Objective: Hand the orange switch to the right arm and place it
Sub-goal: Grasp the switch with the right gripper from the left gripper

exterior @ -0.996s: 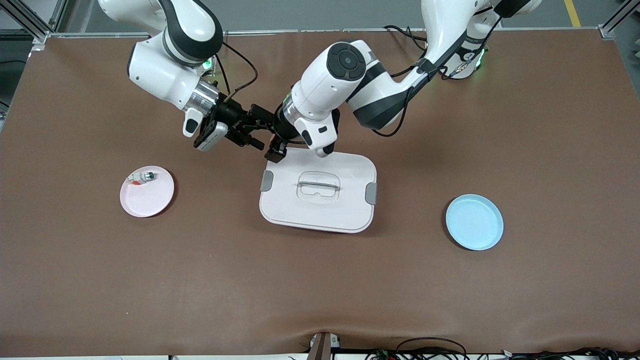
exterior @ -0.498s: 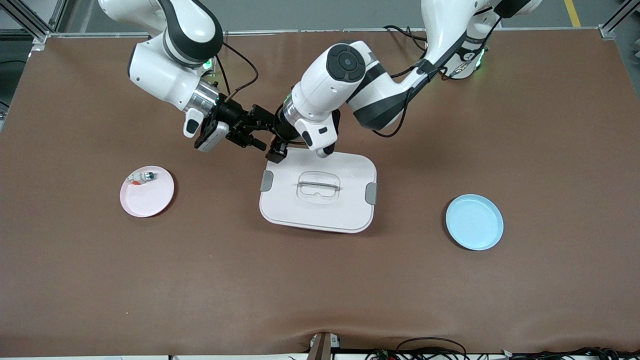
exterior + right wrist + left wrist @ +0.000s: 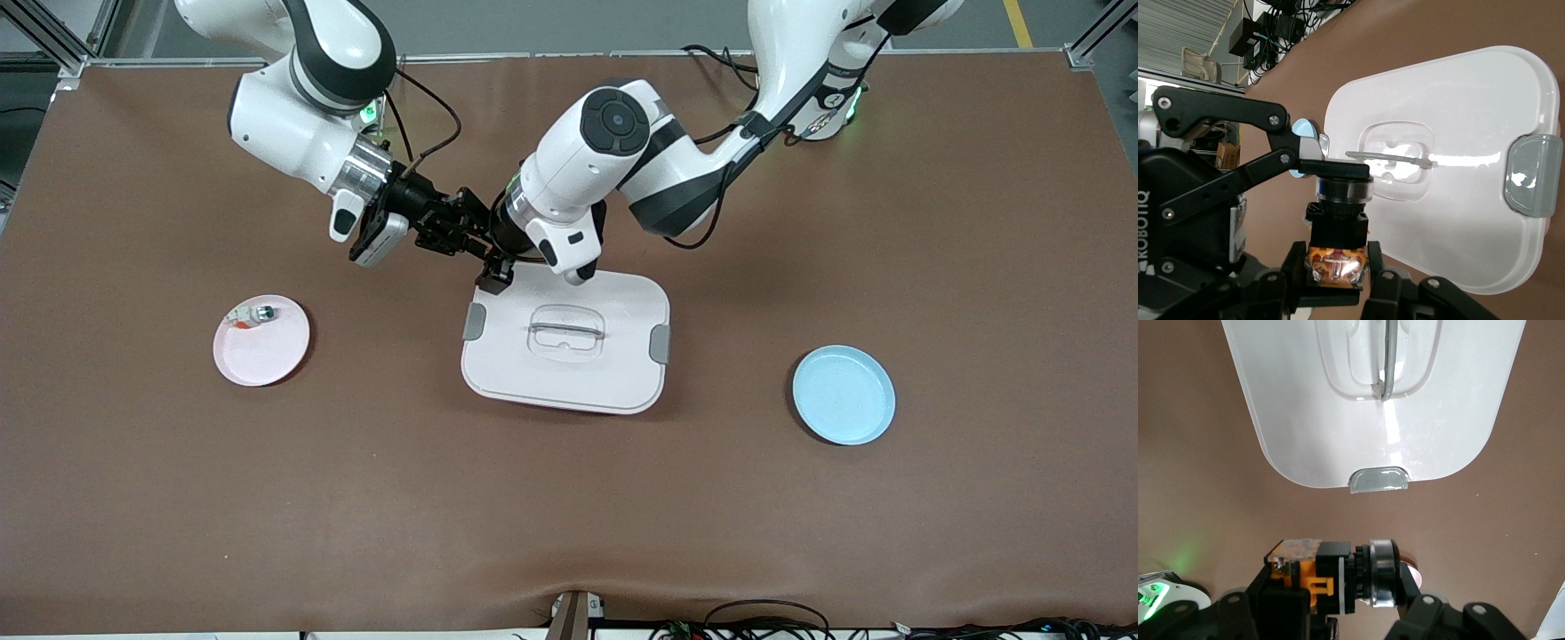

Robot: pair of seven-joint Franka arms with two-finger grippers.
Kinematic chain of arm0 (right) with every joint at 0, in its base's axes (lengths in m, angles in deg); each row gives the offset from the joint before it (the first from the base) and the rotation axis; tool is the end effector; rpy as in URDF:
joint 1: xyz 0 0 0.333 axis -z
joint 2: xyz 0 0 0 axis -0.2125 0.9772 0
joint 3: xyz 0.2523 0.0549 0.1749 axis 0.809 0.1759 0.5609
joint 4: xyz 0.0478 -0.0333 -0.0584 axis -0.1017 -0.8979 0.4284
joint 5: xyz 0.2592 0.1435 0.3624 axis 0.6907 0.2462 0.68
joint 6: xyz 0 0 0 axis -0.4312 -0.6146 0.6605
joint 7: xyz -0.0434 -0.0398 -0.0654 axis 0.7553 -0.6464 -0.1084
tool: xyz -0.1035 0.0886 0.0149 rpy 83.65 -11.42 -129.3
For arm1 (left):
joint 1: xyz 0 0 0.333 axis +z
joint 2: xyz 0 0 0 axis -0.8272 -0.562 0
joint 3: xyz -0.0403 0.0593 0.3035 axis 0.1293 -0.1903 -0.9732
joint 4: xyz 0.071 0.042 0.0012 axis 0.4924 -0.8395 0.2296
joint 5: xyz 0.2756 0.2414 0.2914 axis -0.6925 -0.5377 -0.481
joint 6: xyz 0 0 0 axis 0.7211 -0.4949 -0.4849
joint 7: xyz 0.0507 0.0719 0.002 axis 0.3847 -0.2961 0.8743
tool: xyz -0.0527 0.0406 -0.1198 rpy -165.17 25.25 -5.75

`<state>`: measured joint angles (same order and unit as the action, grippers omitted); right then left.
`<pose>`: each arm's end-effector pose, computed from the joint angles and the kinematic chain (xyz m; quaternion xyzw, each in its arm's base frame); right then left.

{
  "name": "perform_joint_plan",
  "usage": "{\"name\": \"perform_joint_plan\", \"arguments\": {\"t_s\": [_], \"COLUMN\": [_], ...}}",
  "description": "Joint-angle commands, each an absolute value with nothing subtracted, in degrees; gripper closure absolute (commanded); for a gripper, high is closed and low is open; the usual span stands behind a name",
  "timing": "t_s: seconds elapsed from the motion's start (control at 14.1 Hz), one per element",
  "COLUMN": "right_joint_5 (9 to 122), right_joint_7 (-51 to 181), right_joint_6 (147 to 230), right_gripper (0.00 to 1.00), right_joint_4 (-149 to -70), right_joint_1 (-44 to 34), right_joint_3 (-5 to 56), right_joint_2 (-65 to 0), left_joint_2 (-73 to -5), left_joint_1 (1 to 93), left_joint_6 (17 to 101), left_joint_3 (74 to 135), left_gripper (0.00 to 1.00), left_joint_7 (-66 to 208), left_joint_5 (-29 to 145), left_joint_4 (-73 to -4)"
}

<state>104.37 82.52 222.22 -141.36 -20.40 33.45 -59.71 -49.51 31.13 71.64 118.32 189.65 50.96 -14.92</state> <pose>0.5022 0.3452 0.3404 -0.8993 0.0268 -0.1058 0.4235 0.5318 -0.6386 0.3932 0.7487 0.6128 -0.1671 0.1897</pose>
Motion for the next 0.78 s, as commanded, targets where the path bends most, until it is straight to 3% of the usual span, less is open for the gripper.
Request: {"name": "perform_joint_plan", "arguments": {"t_s": [0.0, 0.07, 0.14, 0.21, 0.28, 0.71], "right_joint_5": [105.51, 105.51, 105.51, 105.51, 105.51, 104.9], "right_joint_7": [82.7, 82.88, 83.05, 83.23, 83.23, 87.6], "right_joint_6": [222.8, 222.8, 222.8, 222.8, 222.8, 223.15], "right_gripper": [1.0, 1.0, 1.0, 1.0, 1.0, 1.0], "right_joint_4": [-142.1, -142.1, -142.02, -142.02, -142.02, -140.7], "right_joint_1": [-21.66, -21.66, -21.66, -21.66, -21.66, -22.45], "right_joint_3": [33.09, 33.09, 33.09, 33.09, 33.09, 33.0], "right_joint_2": [-58.61, -58.61, -58.61, -58.61, -58.61, -56.24], "left_joint_2": [-49.07, -49.07, -49.07, -48.98, -48.9, -46.97], "left_joint_1": [30.85, 30.85, 30.85, 30.93, 30.94, 33.22], "left_joint_6": [70.26, 70.26, 70.26, 70.26, 70.17, 66.93], "left_joint_3": [119.09, 119.09, 119.09, 119.09, 119.0, 118.83], "left_gripper": [1.0, 1.0, 0.73, 0.28, 0.0, 0.0], "left_joint_7": [190.09, 190.09, 190.09, 190.09, 189.92, 189.31], "left_joint_5": [53.06, 53.06, 53.15, 53.76, 53.85, 53.85], "left_joint_4": [-12.57, -12.57, -12.57, -12.57, -12.57, -12.57]}}
